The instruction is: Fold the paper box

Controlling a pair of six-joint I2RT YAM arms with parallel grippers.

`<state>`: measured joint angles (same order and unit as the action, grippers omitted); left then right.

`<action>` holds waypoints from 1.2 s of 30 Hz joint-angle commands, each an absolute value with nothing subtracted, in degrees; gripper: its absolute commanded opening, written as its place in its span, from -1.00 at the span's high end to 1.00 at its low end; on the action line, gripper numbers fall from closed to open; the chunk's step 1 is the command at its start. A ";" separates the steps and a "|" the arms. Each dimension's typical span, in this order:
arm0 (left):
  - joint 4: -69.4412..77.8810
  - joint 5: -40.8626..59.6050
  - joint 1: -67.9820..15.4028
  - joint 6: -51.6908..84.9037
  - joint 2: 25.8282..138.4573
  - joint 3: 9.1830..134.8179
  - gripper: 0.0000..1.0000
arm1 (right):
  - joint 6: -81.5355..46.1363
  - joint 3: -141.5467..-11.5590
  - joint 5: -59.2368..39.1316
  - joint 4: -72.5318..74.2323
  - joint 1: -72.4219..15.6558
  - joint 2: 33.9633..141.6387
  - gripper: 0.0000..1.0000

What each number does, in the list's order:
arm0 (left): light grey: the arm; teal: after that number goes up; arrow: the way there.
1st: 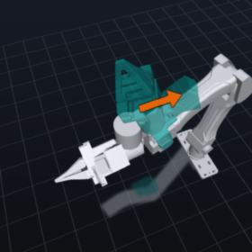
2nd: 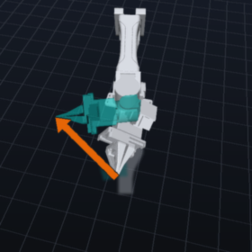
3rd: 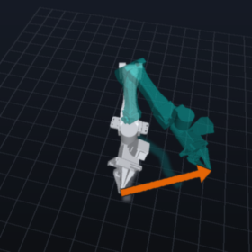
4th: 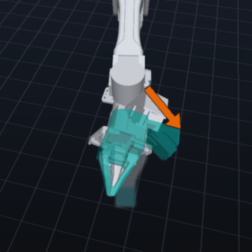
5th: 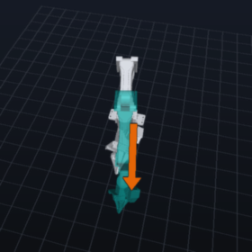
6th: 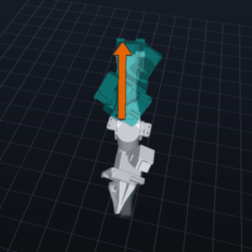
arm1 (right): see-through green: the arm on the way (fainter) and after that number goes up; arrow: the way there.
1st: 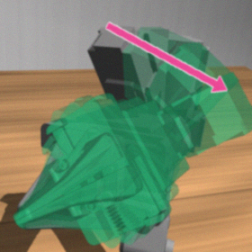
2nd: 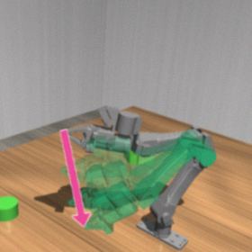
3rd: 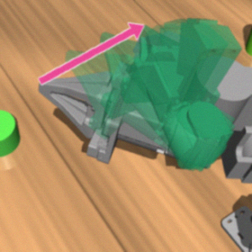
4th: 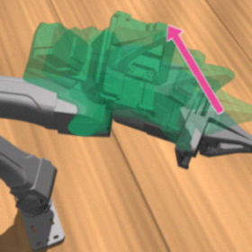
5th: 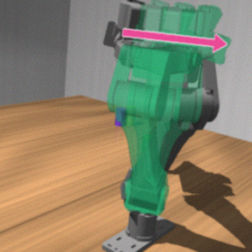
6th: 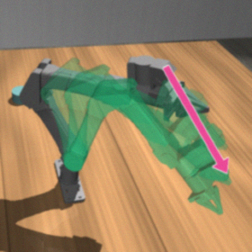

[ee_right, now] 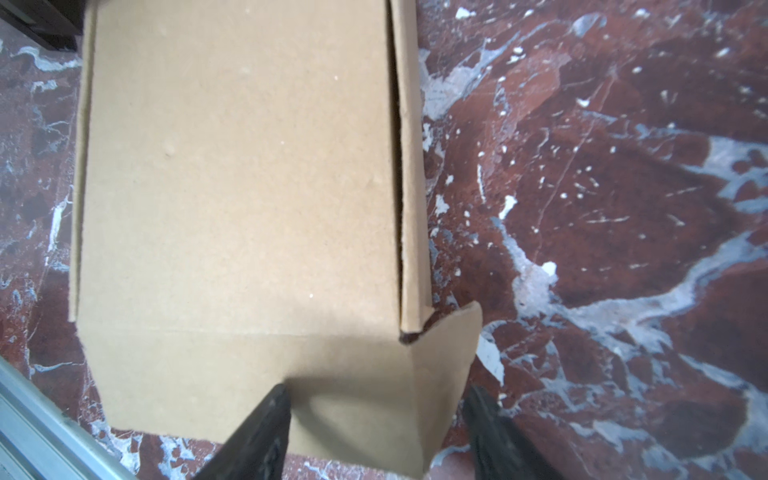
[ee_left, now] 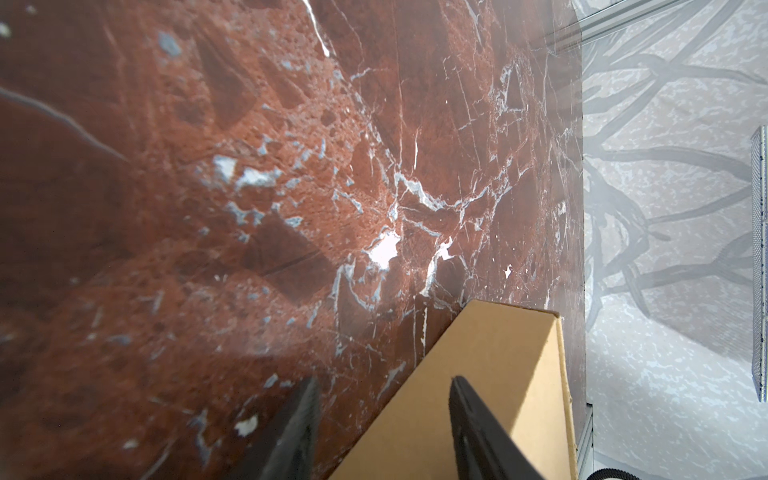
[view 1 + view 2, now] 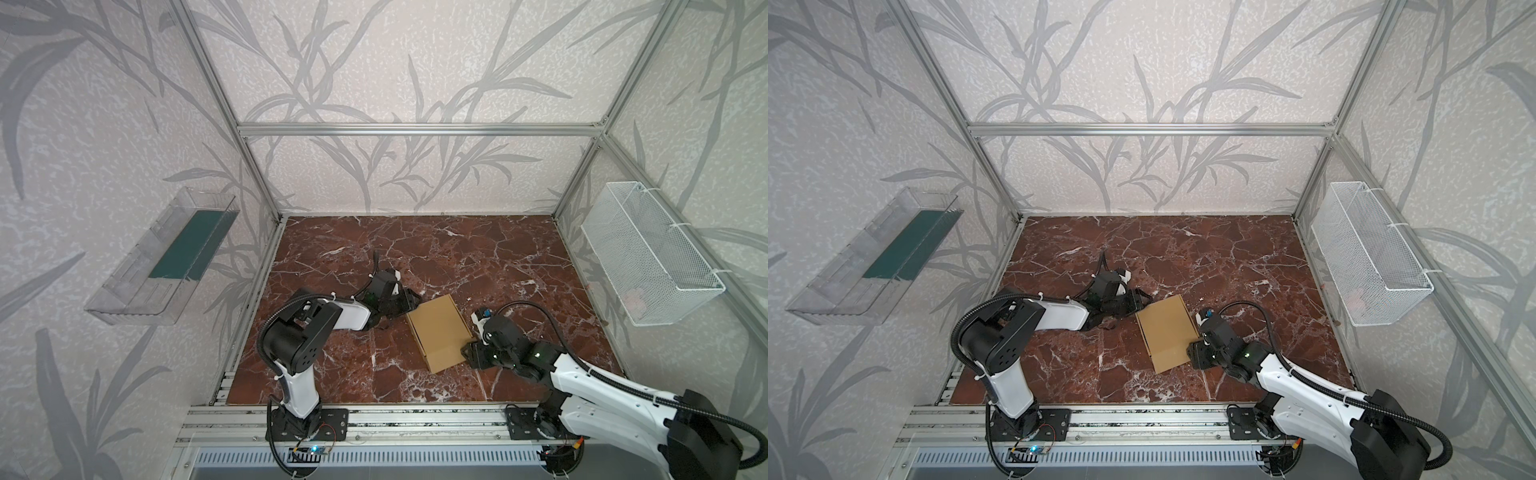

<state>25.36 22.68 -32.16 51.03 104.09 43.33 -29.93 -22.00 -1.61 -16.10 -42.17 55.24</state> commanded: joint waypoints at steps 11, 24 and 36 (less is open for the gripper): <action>18.42 23.80 -32.44 51.59 108.62 40.69 -0.08 | -29.88 -22.06 -8.74 -11.07 -39.14 55.96 -0.46; 19.16 23.90 -32.47 52.08 108.53 40.18 -0.08 | -30.59 -21.28 -11.04 -9.84 -38.85 56.84 -0.34; 20.66 24.17 -32.59 52.79 108.54 39.38 -0.08 | -31.24 -20.38 -10.46 -9.49 -38.85 57.65 -0.24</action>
<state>29.19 24.21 -32.18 51.64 105.23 42.57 -30.63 -21.30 -10.55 -10.37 -39.05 57.30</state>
